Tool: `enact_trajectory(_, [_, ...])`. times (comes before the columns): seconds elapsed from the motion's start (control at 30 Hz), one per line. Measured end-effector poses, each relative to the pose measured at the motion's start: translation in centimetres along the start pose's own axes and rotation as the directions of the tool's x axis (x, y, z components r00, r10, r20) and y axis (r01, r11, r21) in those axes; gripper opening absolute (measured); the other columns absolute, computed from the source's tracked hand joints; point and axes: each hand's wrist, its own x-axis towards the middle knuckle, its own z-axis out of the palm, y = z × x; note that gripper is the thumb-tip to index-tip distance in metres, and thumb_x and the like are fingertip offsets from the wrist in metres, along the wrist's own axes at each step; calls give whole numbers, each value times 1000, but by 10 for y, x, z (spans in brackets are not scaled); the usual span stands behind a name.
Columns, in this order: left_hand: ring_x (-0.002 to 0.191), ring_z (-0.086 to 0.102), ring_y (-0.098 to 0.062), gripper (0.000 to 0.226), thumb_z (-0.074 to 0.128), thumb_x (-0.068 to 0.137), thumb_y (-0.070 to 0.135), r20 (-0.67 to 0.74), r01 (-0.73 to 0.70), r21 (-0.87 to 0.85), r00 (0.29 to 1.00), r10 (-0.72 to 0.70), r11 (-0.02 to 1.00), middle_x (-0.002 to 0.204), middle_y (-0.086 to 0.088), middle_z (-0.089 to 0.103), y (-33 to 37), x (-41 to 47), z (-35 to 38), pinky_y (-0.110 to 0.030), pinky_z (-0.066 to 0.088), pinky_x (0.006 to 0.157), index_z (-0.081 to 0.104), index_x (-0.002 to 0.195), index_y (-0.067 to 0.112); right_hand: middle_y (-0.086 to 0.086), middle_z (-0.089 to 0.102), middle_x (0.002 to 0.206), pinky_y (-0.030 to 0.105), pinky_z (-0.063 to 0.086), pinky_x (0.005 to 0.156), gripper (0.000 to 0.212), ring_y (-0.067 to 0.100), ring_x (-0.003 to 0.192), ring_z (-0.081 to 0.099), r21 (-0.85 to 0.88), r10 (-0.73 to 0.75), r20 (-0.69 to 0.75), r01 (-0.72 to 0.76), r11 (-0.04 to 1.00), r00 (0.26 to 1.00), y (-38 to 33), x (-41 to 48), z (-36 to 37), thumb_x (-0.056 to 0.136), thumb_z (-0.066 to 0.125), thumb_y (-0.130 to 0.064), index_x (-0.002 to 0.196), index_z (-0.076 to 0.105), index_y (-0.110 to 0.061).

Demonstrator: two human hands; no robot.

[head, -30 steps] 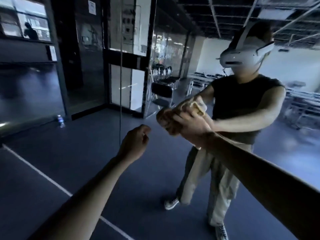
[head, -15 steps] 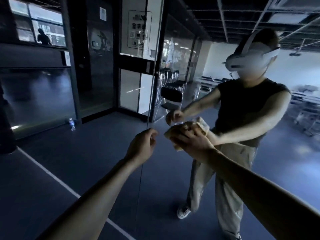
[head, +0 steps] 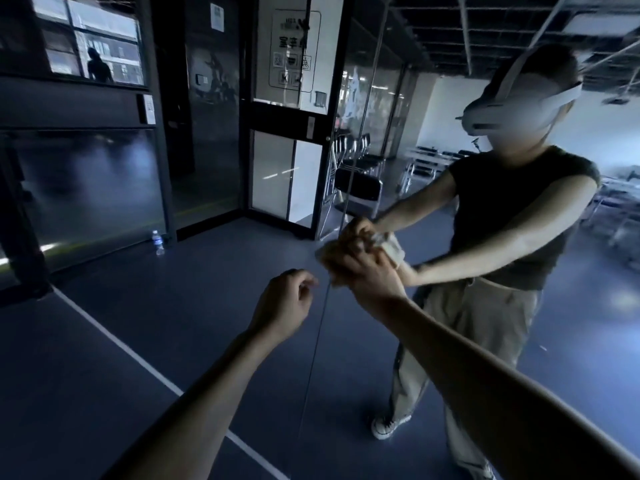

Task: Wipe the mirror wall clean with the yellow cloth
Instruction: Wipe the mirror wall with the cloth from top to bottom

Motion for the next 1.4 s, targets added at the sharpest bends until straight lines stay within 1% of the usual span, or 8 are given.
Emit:
enact_trajectory(0.13, [93,62,-16,21,51,87,0,46,11,-1,999,-11,1000,105,-2,66,1,-12,23,-31,51,80,66,98,10,1,68,108,40,55,75,52,24,107,52,74,-137,203,125,989,970,-9,-28,8,49,86,-10,100,74,-17])
enact_trajectory(0.3, [88,59,-9,24,48,88,-4,70,-47,-37,996,49,998,94,8,61,38,-14,53,-11,42,71,66,94,11,-1,69,102,40,46,78,21,23,100,60,-5,-187,157,190,982,970,25,-67,-18,77,59,-9,86,73,-20])
enact_trajectory(0.67, [88,62,-23,25,52,80,-8,11,-146,-59,989,147,988,94,-5,66,141,-34,156,-30,49,78,66,89,11,-3,71,104,34,44,74,26,18,110,49,-100,-176,93,185,978,980,110,-240,-151,84,52,-13,87,76,-24])
enact_trajectory(0.93, [82,59,-19,24,49,80,-7,57,-249,-69,966,253,966,91,2,56,191,-64,188,-28,45,72,64,87,11,-1,66,108,39,47,73,21,23,101,55,-156,-123,51,129,979,991,147,-328,-215,91,60,-12,110,58,-23])
enact_trajectory(1.07, [87,57,-17,25,47,80,-4,59,-426,-61,901,430,902,99,1,56,228,-68,198,-31,48,69,63,93,11,-1,61,103,36,33,76,19,24,86,51,-272,293,-175,-332,903,940,166,-313,-244,83,73,-22,101,68,-16])
enact_trajectory(1.13, [92,54,-15,25,41,79,5,55,-521,-59,850,524,852,103,0,56,245,-70,205,-29,48,67,61,94,11,5,61,110,38,33,78,15,28,94,51,-295,359,-208,-409,864,910,162,-323,-244,83,73,-23,98,74,-20])
enact_trajectory(1.27, [95,57,-19,28,40,78,7,118,-608,-9,788,605,794,106,0,57,269,-81,226,-31,50,65,61,95,12,4,59,104,38,31,73,23,27,92,44,-216,415,-204,-454,864,887,122,-358,-227,82,54,-22,105,59,-24])
enact_trajectory(1.4, [88,60,-20,30,58,71,-7,181,-659,22,742,645,752,101,0,58,274,-93,244,-26,46,69,63,94,11,-2,57,105,38,42,74,31,23,90,52,-250,257,44,-239,938,965,119,-403,-226,80,61,-13,108,56,-26])
